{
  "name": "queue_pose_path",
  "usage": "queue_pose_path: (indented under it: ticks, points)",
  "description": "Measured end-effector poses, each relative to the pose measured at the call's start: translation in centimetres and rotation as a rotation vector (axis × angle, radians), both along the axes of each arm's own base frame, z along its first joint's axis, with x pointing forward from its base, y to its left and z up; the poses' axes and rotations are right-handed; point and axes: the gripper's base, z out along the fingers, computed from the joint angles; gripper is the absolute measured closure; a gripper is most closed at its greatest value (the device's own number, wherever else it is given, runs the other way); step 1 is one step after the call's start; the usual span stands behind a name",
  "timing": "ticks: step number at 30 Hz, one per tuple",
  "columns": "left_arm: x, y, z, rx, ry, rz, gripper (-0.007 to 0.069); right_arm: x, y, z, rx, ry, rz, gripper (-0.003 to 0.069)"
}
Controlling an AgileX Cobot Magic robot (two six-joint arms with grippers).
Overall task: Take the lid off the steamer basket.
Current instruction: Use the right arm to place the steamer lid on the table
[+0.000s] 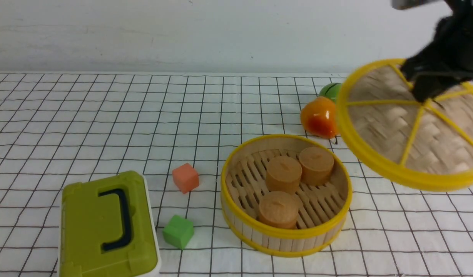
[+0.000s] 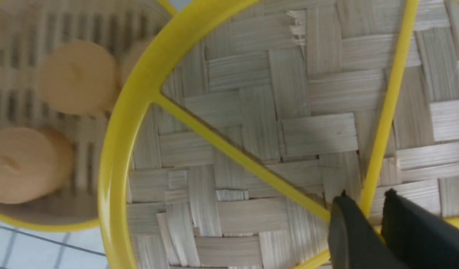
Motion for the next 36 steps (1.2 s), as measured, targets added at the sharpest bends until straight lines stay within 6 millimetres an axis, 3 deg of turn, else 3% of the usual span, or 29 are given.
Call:
queue_pose_path:
  ticks: [3, 6, 14, 19, 27, 32, 34, 36]
  points:
    - [0.0, 0.0, 0.0, 0.000, 0.000, 0.000, 0.0386, 0.0, -3.2, -2.8, -0.006, 0.088, -0.092, 0.0559]
    - [0.0, 0.0, 0.0, 0.000, 0.000, 0.000, 0.0386, 0.2, -4.7, -5.6, -0.005, 0.124, -0.140, 0.0559]
    - [0.0, 0.0, 0.0, 0.000, 0.000, 0.000, 0.0386, 2.2, -5.0, -11.8, 0.012, 0.133, -0.165, 0.0559]
    - [0.0, 0.0, 0.0, 0.000, 0.000, 0.000, 0.0386, 3.2, -4.9, -14.1, 0.033, 0.154, -0.176, 0.0559]
    - [0.0, 0.0, 0.0, 0.000, 0.000, 0.000, 0.0386, 3.9, -4.7, -16.1, 0.059, 0.198, -0.187, 0.0543]
    - [0.0, 0.0, 0.0, 0.000, 0.000, 0.000, 0.0386, 3.9, -4.7, -16.2, 0.068, 0.207, -0.189, 0.0434]
    - [0.0, 0.0, 0.0, 0.000, 0.000, 0.000, 0.0386, 3.5, -4.5, -15.4, 0.089, 0.209, -0.192, 0.0366]
    - [0.0, 0.0, 0.0, 0.000, 0.000, 0.000, 0.0386, 3.2, -4.4, -14.6, 0.103, 0.189, -0.195, 0.0351]
